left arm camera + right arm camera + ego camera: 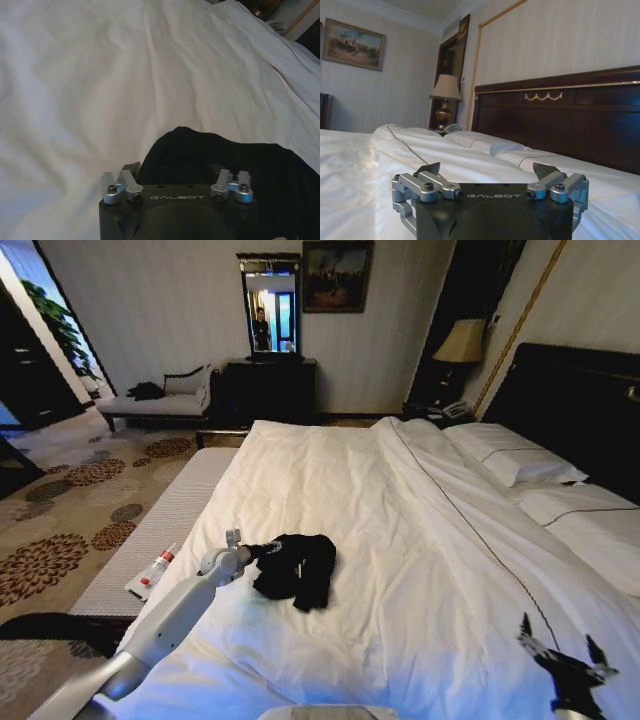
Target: Fold the clothes on the bed.
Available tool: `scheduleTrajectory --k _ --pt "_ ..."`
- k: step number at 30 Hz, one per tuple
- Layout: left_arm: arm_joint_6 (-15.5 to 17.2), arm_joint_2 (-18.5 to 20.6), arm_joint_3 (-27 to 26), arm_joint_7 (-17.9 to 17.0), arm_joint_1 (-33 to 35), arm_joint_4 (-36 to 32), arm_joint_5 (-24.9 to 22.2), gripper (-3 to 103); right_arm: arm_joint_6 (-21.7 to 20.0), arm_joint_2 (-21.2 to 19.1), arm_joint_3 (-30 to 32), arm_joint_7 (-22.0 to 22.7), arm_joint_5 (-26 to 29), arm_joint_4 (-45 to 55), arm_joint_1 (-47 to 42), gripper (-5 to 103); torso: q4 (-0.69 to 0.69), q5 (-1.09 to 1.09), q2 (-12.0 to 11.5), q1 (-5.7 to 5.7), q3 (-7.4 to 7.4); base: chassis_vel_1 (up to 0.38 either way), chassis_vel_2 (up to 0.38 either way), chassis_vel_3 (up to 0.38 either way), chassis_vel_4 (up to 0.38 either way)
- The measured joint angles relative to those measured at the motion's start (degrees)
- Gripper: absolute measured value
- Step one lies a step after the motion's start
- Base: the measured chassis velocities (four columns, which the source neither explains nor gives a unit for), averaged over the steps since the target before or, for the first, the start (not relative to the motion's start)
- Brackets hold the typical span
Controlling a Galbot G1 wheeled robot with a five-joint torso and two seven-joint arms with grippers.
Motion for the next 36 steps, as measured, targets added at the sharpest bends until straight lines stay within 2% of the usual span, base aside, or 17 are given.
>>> scheduleTrajectory --k 1,4,5,9,11,14,15,18,20,23,24,26,27,28,30,33,36 --pt "0.0 0.0 0.0 0.0 0.0 0.1 0.0 72 -0.1 -0.1 0.1 0.0 0.2 0.0 0.0 100 0.0 0.0 0.0 0.0 0.0 0.0 0.0 0.0 0.0" --pt "0.0 -0.1 -0.3 0.1 0.1 0.5 0.0 55 -0.1 0.1 0.0 0.1 0.3 0.0 0.0 100 0.0 -0.01 0.0 0.0 0.0 0.0 0.0 0.0 0.0" --pt "0.0 -0.1 -0.3 0.1 0.1 0.5 0.0 55 -0.1 0.1 0.0 0.1 0.3 0.0 0.0 100 0.0 -0.01 0.0 0.0 0.0 0.0 0.0 0.0 0.0" --pt "-0.3 0.1 -0.5 0.2 0.4 0.3 0.1 33 -0.1 0.6 -1.3 0.1 -0.3 0.2 -0.1 100 -0.01 -0.01 0.0 0.0 0.0 0.0 0.0 0.0 0.0" --pt "-0.3 0.2 -0.5 0.2 0.5 0.2 0.1 33 -0.1 0.5 -1.4 0.1 -0.4 0.2 -0.1 100 0.0 -0.01 0.0 0.0 0.0 0.0 0.0 0.0 0.0" --pt "-0.7 0.3 -0.7 0.2 0.6 -0.1 0.4 18 -0.4 -0.6 -2.2 0.1 -0.5 0.7 0.0 100 -0.01 -0.01 0.0 0.0 0.0 0.0 0.0 0.0 0.0" --pt "-0.7 0.3 -0.7 0.2 0.6 -0.1 0.4 18 -0.4 -0.6 -2.2 0.1 -0.5 0.7 0.0 100 -0.01 -0.01 0.0 0.0 0.0 0.0 0.0 0.0 0.0" --pt "-1.2 0.4 -0.8 0.3 0.6 -0.7 0.7 2 -1.8 -2.9 -3.4 0.1 -0.4 2.1 0.1 100 -0.01 -0.01 0.0 0.0 0.0 0.0 0.0 0.0 0.0" --pt "-1.2 0.4 -0.8 0.4 0.6 -0.8 0.8 2 -2.2 -3.4 -3.6 0.1 -0.4 2.4 0.2 100 -0.01 -0.01 0.0 0.0 0.0 0.0 0.0 0.0 0.0" --pt "-1.4 0.7 -0.7 0.4 0.8 -1.4 1.1 2 -5.8 -7.4 -6.1 0.8 0.5 4.0 1.2 100 -0.01 0.0 0.0 0.0 0.0 0.0 0.0 0.0 0.0" --pt "-1.4 0.7 -0.7 0.4 0.8 -1.4 1.1 2 -5.8 -7.4 -6.1 0.8 0.5 4.0 1.2 100 -0.01 0.0 0.0 0.0 0.0 0.0 0.0 0.0 0.0" --pt "-1.6 0.8 -0.5 0.4 0.8 -1.6 1.3 2 -8.6 -9.8 -7.1 1.3 3.1 5.0 1.9 100 0.0 0.01 0.0 0.0 0.0 0.0 0.0 0.0 0.0" --pt "-1.8 0.9 -0.2 0.2 0.8 -1.7 1.3 2 -12.0 -12.4 -8.2 1.8 5.9 6.2 2.8 100 -0.01 -0.01 0.0 0.0 0.0 0.0 0.0 0.0 0.0" --pt "-1.8 0.9 -0.2 0.2 0.8 -1.7 1.3 2 -12.0 -12.4 -8.2 1.8 5.9 6.2 2.8 100 -0.01 -0.01 0.0 0.0 0.0 0.0 0.0 0.0 0.0" --pt "-2.1 0.8 0.0 -0.2 0.8 -1.8 1.2 2 -16.2 -16.7 -9.6 2.3 9.6 7.1 4.3 100 -0.02 0.01 0.0 0.0 0.0 0.0 0.0 0.0 0.0" --pt "-2.8 1.1 0.4 -0.4 0.8 -2.4 1.0 2 -23.5 -26.9 -14.1 3.1 15.1 8.3 8.0 100 0.02 -0.02 0.0 0.01 0.0 0.0 0.0 0.0 0.0" --pt "-2.9 1.4 0.4 -0.4 1.0 -2.7 1.0 2 -26.1 -29.9 -16.5 3.8 17.7 8.7 9.8 100 0.0 0.0 0.0 0.02 0.01 0.0 0.0 0.0 0.0"
